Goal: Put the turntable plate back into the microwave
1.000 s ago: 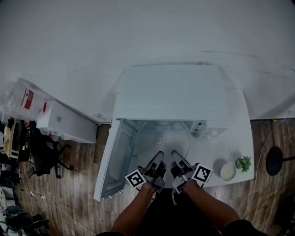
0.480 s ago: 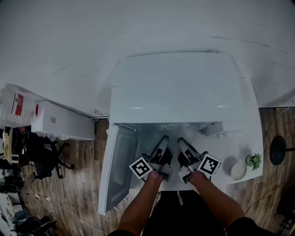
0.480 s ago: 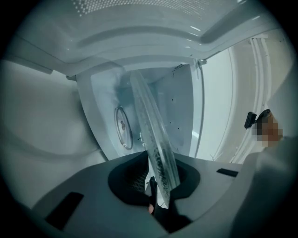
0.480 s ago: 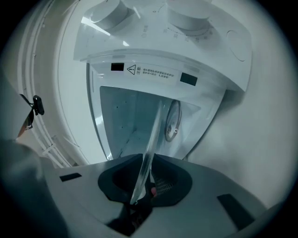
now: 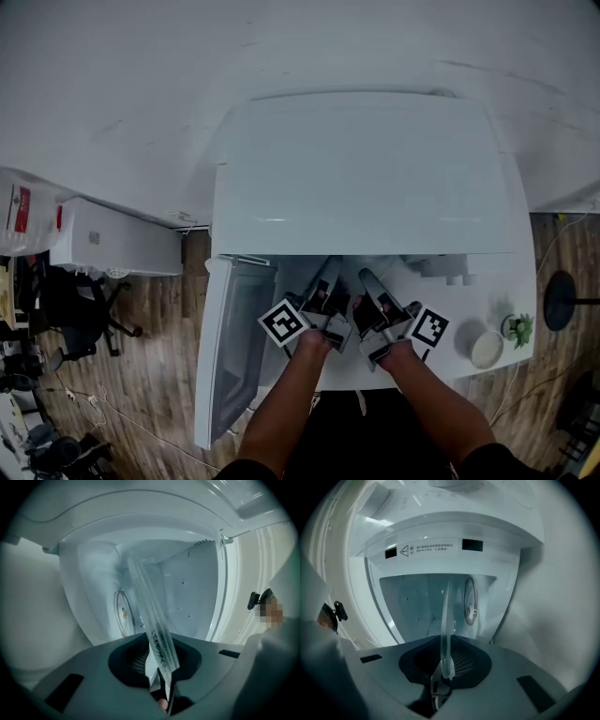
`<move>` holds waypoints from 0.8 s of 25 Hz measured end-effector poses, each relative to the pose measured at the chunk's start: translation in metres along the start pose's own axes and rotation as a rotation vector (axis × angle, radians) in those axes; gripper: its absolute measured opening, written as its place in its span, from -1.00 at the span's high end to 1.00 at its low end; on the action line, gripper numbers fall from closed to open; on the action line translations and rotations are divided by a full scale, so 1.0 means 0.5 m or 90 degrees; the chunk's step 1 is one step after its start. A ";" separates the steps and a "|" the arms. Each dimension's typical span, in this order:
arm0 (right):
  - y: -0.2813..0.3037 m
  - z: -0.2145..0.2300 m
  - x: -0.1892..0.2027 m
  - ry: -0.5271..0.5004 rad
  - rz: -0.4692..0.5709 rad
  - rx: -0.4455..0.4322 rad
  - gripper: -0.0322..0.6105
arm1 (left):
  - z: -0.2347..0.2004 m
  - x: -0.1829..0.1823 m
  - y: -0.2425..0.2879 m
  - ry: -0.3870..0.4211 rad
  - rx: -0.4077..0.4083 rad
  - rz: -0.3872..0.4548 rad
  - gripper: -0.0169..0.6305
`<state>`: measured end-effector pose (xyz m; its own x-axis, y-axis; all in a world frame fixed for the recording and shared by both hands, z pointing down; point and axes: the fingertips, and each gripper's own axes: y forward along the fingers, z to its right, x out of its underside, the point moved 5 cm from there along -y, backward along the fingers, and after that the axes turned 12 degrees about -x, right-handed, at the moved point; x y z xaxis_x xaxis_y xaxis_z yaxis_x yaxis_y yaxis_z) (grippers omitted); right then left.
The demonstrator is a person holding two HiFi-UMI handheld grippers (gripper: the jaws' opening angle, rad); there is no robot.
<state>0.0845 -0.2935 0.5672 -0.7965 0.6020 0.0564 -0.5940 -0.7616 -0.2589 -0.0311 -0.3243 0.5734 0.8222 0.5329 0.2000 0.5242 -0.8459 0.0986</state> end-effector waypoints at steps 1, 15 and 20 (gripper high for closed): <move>0.004 0.003 -0.002 0.010 0.010 -0.006 0.70 | -0.001 -0.003 0.004 0.004 -0.002 0.000 0.73; 0.051 0.041 -0.033 0.054 0.081 -0.037 0.63 | -0.008 -0.027 0.032 0.004 -0.007 -0.014 0.49; 0.066 0.056 -0.050 0.045 0.094 -0.032 0.62 | -0.016 -0.024 0.009 0.001 -0.016 0.002 0.57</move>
<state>0.0816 -0.3402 0.5842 -0.8639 0.5008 -0.0531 -0.4630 -0.8314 -0.3073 -0.0405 -0.3346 0.5793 0.8235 0.5300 0.2024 0.5158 -0.8480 0.1221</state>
